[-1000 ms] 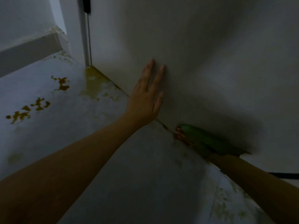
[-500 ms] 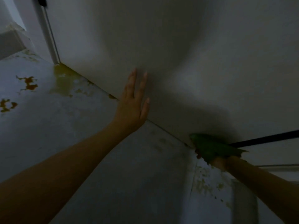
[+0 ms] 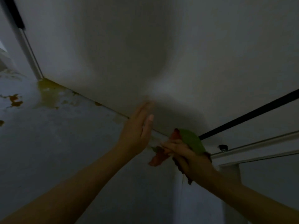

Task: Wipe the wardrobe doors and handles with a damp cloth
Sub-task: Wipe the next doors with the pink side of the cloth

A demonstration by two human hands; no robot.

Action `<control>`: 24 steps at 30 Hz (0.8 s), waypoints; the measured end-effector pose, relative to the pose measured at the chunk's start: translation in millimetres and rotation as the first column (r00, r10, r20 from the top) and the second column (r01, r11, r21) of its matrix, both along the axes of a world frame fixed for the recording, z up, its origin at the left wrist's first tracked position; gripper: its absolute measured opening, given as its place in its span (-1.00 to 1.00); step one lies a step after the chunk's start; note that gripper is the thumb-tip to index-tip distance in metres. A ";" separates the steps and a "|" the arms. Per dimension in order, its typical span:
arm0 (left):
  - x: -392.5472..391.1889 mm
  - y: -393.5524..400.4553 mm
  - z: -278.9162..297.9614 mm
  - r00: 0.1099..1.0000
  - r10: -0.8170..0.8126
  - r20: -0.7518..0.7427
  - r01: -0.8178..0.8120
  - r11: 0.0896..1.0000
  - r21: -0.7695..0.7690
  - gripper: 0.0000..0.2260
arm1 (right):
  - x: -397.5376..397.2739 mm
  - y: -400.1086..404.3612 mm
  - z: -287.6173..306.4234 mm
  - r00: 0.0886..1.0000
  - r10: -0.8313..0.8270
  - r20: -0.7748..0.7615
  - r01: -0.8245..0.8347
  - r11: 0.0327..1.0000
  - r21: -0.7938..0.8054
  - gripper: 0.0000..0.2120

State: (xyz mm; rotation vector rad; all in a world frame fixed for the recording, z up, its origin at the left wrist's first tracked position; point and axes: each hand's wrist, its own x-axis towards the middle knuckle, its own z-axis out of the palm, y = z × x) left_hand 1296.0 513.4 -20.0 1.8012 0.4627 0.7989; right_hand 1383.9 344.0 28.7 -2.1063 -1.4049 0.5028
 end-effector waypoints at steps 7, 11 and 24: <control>-17.6 19.4 31.6 0.939 -0.343 0.013 0.281 0.747 -0.602 -0.67 | -12.1 37.3 31.8 0.951 -0.251 -0.183 0.291 0.927 0.238 -0.85; -25.6 30.0 35.9 0.892 -0.451 0.031 0.367 0.681 -0.634 -0.64 | -15.2 49.0 40.6 0.933 -0.264 -0.244 0.326 0.907 0.267 -0.76; -27.7 46.0 51.0 0.974 -0.181 0.138 0.226 0.720 -0.656 -0.81 | -21.8 84.6 49.2 0.880 -0.290 -0.375 0.399 0.880 0.257 -0.65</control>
